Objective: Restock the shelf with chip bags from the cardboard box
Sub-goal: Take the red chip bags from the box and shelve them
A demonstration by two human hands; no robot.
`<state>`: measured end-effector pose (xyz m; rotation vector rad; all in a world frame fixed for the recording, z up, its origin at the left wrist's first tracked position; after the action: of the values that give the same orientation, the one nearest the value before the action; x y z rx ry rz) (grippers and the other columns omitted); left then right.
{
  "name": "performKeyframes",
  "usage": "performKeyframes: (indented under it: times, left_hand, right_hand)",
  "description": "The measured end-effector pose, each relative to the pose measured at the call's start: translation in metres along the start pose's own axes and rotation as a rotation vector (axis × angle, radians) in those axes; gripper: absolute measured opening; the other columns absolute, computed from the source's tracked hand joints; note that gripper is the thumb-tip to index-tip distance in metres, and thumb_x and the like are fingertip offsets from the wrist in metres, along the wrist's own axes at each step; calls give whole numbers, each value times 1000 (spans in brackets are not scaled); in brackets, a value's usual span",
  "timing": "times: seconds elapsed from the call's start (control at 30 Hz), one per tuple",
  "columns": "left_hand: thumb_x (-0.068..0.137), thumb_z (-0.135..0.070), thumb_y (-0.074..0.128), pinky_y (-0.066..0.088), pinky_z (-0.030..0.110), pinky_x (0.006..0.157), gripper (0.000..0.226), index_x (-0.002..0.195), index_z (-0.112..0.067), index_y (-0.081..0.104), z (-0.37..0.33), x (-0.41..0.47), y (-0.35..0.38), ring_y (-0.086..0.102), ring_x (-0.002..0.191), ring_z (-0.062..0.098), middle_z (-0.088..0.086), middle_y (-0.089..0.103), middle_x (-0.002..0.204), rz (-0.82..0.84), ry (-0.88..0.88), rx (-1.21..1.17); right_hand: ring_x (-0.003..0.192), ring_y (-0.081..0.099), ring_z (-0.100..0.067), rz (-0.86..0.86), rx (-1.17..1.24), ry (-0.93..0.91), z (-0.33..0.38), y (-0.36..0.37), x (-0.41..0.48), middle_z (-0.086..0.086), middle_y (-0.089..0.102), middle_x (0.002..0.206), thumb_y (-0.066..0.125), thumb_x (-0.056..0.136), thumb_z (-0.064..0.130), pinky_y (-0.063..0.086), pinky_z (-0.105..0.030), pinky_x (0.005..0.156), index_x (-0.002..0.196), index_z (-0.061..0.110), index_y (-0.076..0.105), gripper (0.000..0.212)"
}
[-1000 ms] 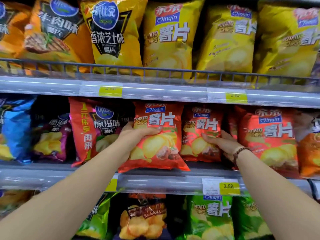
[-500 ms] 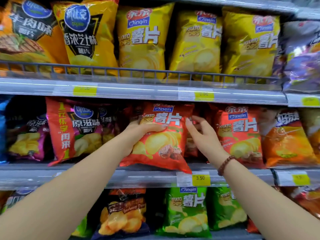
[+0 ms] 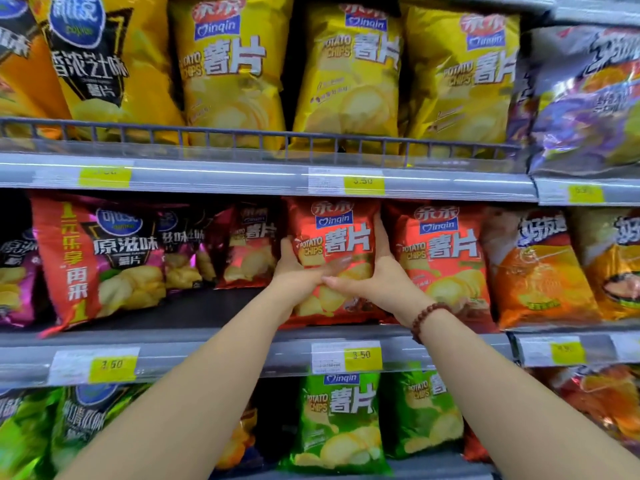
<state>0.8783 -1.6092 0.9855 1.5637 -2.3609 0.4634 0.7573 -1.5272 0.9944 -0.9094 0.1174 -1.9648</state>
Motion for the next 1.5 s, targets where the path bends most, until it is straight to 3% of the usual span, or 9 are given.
performKeyframes:
  times: [0.27, 0.37, 0.47, 0.6, 0.77, 0.93, 1.27, 1.37, 1.5]
  left_hand:
    - [36, -70, 85, 55, 28, 86, 114, 134, -27, 45, 23, -11, 3, 67, 100, 10, -9, 70, 111, 56, -165, 126]
    - [51, -71, 78, 46, 19, 73, 95, 127, -23, 48, 19, -21, -3, 59, 96, 10, -11, 63, 107, -1, -247, 256]
    - [49, -71, 78, 49, 31, 94, 93, 124, -20, 55, 7, -32, -12, 60, 109, 18, -4, 63, 120, -84, -217, 399]
    - [70, -44, 81, 43, 30, 87, 73, 126, -9, 49, -2, -61, -33, 51, 108, 19, 2, 53, 118, -207, -185, 435]
    - [75, -32, 79, 54, 39, 92, 26, 71, -15, 59, -7, -99, -44, 65, 102, 27, 9, 67, 92, -216, -174, 322]
    - [75, -26, 79, 54, 43, 92, 23, 67, -14, 61, 12, -141, -45, 67, 98, 30, 16, 71, 93, -147, -220, 262]
    - [74, -24, 80, 55, 44, 92, 27, 64, -13, 59, 115, -222, -23, 68, 95, 29, 13, 69, 85, 6, -401, 262]
    - [76, -26, 79, 56, 43, 88, 24, 64, -15, 61, 149, -250, -15, 69, 95, 29, 12, 70, 87, 4, -461, 271]
    - [76, -27, 79, 56, 42, 89, 23, 66, -12, 64, 220, -281, 2, 70, 94, 30, 17, 73, 89, 24, -585, 304]
  right_hand:
    - [116, 57, -11, 71, -48, 58, -21, 5, -7, 9, 58, 127, 90, 55, 38, 46, -36, 104, 143, 45, -22, 142]
    - [121, 54, -18, 75, -75, 99, -23, 4, -14, 7, 54, 133, 86, 61, 40, 41, -35, 107, 143, 45, -23, 137]
    - [127, 49, -22, 68, -98, 112, -17, 0, -22, 1, 47, 143, 83, 68, 33, 37, -31, 106, 147, 40, -16, 128]
    - [125, 50, -23, 13, -126, 190, -13, -11, -43, -6, 49, 140, 83, 70, 32, 40, -32, 103, 149, 18, 19, 103]
    - [105, 58, -21, -26, -69, 301, -4, -27, -90, -7, 60, 110, 80, 71, 42, 48, -34, 96, 126, 7, 51, 71]
    - [107, 64, -24, 25, -112, 343, 0, -23, -140, -9, 66, 114, 79, 66, 52, 51, -44, 97, 98, 17, 62, 50]
    - [96, 66, -19, 121, -147, 513, -46, 13, -246, -9, 69, 102, 75, 77, 40, 53, -36, 91, 108, 6, 65, 47]
    - [86, 64, -18, 141, -135, 577, -78, 22, -274, -8, 66, 93, 75, 78, 39, 52, -31, 77, 102, 7, 65, 42]
    - [93, 68, -29, 201, -95, 669, -148, 45, -314, -18, 72, 98, 75, 78, 36, 55, -40, 87, 101, 0, 68, 43]
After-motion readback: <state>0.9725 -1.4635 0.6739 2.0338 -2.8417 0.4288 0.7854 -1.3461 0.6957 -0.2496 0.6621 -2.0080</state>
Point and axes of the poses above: each hand's wrist, its own x-axis towards the middle knuckle, its own y-axis out of the palm, z = x × y, the point moved 8 cm from there along x, towards the middle knuckle
